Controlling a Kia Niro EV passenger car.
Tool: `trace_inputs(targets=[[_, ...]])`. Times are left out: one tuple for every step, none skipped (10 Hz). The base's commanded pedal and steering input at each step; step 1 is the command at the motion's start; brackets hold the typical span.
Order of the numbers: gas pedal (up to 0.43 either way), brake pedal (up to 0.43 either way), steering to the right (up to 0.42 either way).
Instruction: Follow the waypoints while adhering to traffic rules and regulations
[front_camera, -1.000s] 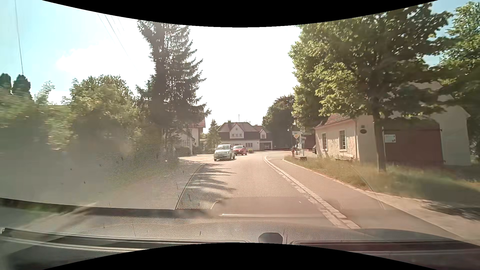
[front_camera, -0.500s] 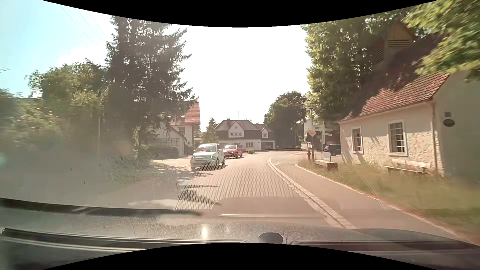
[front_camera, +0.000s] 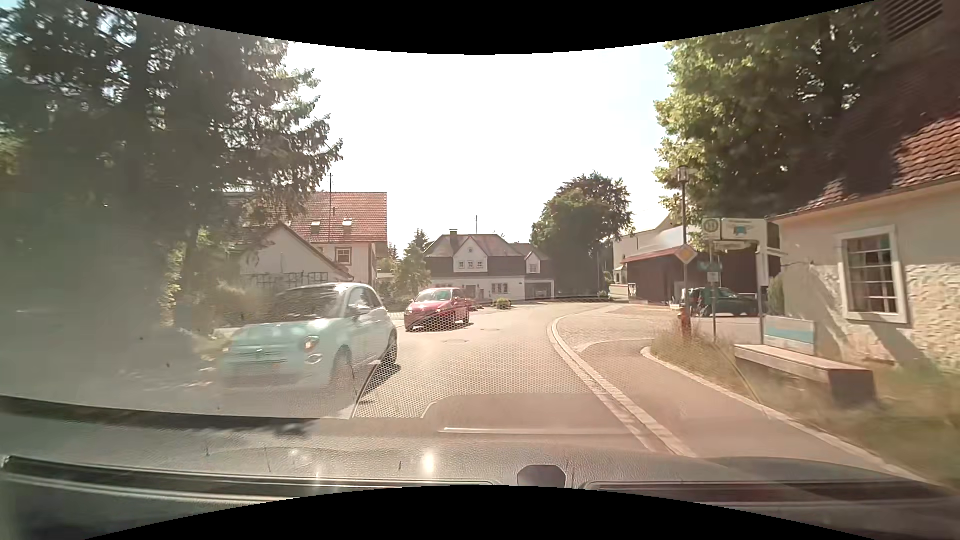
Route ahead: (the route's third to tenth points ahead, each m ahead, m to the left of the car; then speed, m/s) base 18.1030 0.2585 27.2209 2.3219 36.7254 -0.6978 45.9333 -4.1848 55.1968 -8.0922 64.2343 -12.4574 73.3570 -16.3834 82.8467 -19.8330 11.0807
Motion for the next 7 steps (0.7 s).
trace_inputs(targets=[[0.000, 0.006, 0.001], [0.000, 0.006, 0.001], [0.000, 0.006, 0.002], [0.020, 0.006, 0.002], [0.039, 0.006, 0.006], [0.047, 0.006, 0.011], [0.047, 0.006, 0.017]])
